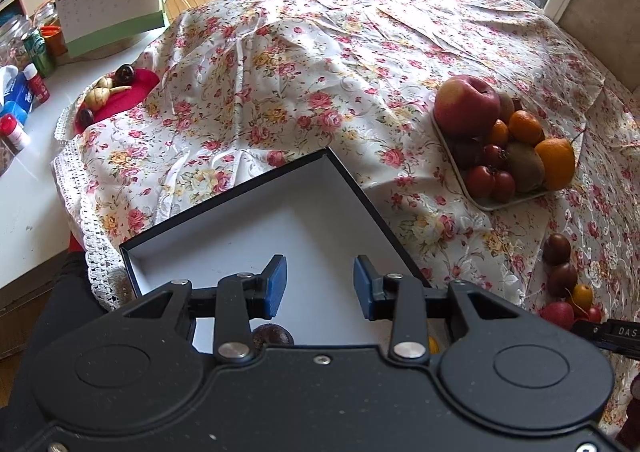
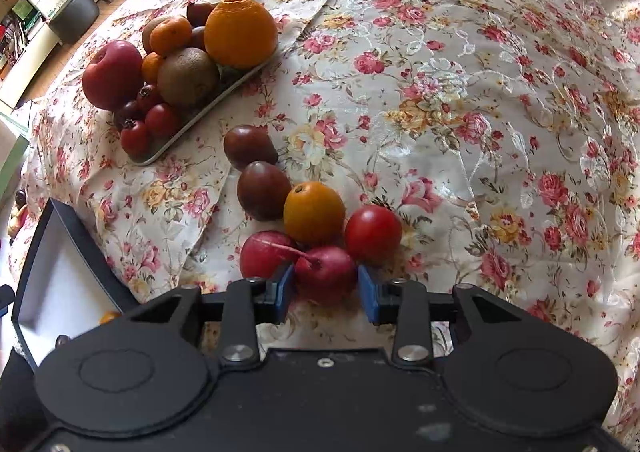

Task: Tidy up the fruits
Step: 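Move both open tools back from the box to the fruit pile, then close the left tool on a red plum while the right tool grasps a red radish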

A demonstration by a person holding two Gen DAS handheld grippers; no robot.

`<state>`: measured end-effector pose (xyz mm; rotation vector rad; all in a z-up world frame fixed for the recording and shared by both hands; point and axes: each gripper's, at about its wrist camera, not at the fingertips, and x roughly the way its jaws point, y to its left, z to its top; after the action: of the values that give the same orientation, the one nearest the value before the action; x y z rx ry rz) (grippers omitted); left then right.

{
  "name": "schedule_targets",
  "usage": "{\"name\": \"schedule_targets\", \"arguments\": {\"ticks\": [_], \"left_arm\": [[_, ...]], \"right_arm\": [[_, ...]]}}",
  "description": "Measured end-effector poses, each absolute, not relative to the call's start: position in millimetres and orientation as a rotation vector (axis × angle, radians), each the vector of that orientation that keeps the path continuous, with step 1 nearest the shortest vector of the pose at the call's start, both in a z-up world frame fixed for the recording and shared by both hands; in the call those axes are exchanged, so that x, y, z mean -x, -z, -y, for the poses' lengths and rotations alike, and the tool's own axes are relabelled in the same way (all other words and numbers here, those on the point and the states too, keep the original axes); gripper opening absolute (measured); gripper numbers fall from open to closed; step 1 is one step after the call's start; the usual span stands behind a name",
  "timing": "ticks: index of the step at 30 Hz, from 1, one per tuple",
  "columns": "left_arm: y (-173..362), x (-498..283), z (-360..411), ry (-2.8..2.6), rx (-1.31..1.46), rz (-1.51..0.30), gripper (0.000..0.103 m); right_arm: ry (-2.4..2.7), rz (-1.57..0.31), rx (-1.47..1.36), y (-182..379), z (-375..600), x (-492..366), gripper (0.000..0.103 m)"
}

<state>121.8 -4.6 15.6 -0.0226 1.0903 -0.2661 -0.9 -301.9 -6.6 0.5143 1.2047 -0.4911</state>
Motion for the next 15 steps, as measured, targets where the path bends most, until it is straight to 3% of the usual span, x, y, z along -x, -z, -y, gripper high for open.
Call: {"name": "schedule_targets", "arguments": {"ticks": [15], "left_arm": [[-27, -103, 40, 0.454, -0.03, -1.069, 0.045]], "right_arm": [[0.476, -1.217, -0.581, 10, 305, 2, 0.04]]}}
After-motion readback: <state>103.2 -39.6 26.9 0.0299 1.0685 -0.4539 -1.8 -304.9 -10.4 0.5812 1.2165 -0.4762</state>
